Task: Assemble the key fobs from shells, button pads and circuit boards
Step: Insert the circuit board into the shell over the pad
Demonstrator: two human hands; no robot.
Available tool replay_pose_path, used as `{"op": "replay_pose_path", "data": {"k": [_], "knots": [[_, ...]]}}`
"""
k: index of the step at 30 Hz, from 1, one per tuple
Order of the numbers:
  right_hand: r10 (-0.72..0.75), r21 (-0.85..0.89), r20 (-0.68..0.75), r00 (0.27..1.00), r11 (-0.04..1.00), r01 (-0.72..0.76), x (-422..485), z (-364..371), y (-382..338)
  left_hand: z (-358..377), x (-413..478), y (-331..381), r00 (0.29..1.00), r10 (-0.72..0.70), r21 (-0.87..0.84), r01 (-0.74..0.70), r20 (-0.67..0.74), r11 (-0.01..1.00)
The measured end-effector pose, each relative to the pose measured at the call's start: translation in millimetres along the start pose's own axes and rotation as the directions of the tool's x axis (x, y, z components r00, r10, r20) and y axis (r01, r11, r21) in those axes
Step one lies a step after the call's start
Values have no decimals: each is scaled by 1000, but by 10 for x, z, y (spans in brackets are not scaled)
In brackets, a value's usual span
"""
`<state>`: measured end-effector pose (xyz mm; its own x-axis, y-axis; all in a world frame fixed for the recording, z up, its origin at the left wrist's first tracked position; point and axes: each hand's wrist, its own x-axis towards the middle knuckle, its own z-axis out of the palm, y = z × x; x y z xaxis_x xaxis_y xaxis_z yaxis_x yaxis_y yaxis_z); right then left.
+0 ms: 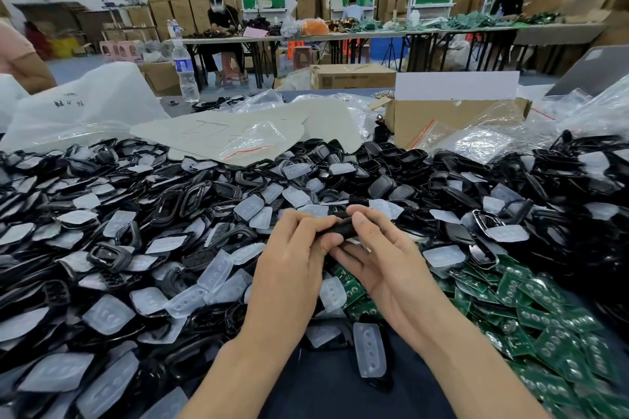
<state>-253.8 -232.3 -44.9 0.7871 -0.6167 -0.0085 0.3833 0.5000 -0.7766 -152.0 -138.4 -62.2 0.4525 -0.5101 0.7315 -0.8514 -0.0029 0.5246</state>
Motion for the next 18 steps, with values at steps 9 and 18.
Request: {"op": "replay_pose_path", "data": {"k": [9, 18], "knots": [[75, 138, -59, 995, 988, -66, 40, 10, -6, 11, 2, -15, 990, -97, -117, 109, 105, 987], [91, 164, -76, 993, 983, -77, 31, 12, -31, -2, 18, 20, 981, -162, -226, 184, 111, 957]]}}
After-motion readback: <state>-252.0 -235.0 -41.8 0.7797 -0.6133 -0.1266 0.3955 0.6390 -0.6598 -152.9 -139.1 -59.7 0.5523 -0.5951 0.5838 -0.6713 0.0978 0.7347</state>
